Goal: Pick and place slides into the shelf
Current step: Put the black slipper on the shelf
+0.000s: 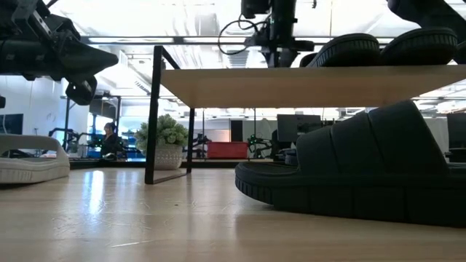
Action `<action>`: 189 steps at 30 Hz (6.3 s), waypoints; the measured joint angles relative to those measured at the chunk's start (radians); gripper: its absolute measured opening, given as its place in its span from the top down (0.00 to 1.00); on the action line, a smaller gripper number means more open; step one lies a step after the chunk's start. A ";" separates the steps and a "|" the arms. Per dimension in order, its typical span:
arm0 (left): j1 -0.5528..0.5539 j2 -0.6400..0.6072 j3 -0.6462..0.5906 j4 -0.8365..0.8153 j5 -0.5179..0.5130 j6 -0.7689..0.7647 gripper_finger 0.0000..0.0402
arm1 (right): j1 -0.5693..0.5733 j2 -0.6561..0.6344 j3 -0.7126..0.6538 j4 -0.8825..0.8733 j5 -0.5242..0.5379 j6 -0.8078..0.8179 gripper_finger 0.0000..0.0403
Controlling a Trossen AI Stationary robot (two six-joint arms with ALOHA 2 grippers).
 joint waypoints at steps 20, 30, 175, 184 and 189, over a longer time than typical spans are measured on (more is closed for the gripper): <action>0.000 0.000 0.000 0.000 0.000 0.000 0.98 | -0.252 -0.003 -0.242 -0.006 -0.082 0.021 0.54; 0.000 0.001 0.000 0.000 0.000 0.000 0.98 | -0.319 -0.003 -0.463 -0.004 -0.014 -0.071 0.54; 0.000 0.006 0.000 -0.001 -0.201 0.000 0.98 | -0.180 -0.119 -0.348 0.426 -0.008 -0.586 0.98; 0.000 0.007 0.000 0.000 -0.201 0.000 0.98 | 0.010 -0.193 -0.336 0.491 -0.011 -0.925 0.98; 0.000 0.007 0.000 0.000 -0.201 0.000 0.98 | 0.119 -0.198 -0.339 0.523 -0.012 -0.979 0.98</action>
